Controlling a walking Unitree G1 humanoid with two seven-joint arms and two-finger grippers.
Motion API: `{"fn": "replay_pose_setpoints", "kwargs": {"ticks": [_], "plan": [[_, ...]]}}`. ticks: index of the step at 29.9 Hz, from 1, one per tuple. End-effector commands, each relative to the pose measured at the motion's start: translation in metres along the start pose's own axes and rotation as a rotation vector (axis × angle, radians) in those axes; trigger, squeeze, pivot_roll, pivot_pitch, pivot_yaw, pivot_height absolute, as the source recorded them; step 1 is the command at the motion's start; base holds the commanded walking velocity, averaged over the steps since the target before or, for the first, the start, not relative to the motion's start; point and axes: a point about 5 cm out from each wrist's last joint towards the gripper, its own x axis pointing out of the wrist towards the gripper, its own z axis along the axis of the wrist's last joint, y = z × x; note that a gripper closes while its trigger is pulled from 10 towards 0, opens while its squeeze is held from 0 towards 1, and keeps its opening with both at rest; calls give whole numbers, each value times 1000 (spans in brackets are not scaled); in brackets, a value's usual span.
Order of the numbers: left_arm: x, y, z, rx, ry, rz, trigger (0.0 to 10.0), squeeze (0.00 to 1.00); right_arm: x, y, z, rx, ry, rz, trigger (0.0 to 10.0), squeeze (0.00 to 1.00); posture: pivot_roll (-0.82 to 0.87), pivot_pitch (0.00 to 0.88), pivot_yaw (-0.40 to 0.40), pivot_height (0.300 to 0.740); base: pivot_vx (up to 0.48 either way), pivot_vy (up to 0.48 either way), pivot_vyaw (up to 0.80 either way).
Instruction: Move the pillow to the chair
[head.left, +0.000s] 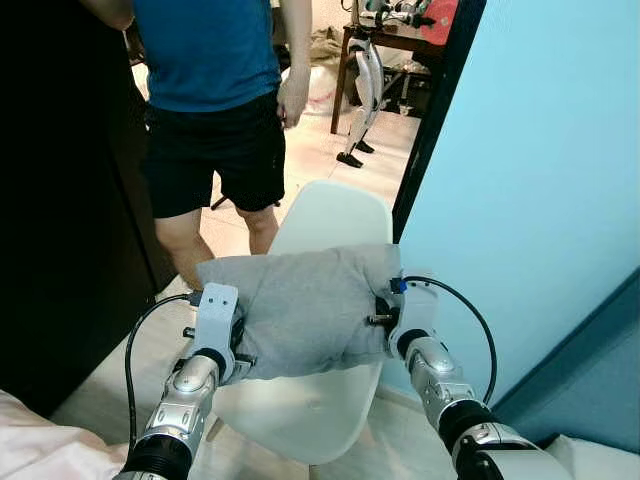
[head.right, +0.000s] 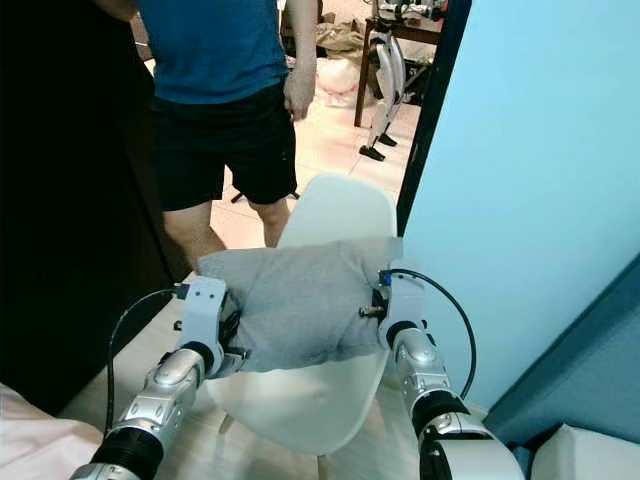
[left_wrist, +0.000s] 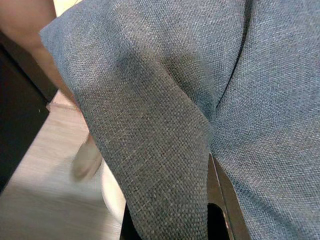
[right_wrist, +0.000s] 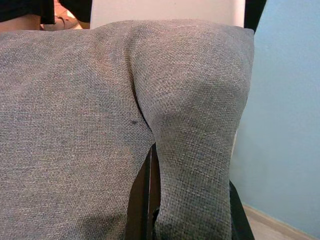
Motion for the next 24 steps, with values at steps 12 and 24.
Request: {"fn": "replay_pose_setpoints", "kwargs": {"ticks": [12,24], "plan": [[4,0,8,12,-21,-3,10000,0,2,2,3,-2,-2,12,10000,0,16,0,-58,670,0,0,0],[3,2,7,12,-16,8,10000,0,2,2,3,-11,-4,11,10000,0,14,0,-62,645,0,0,0]]}}
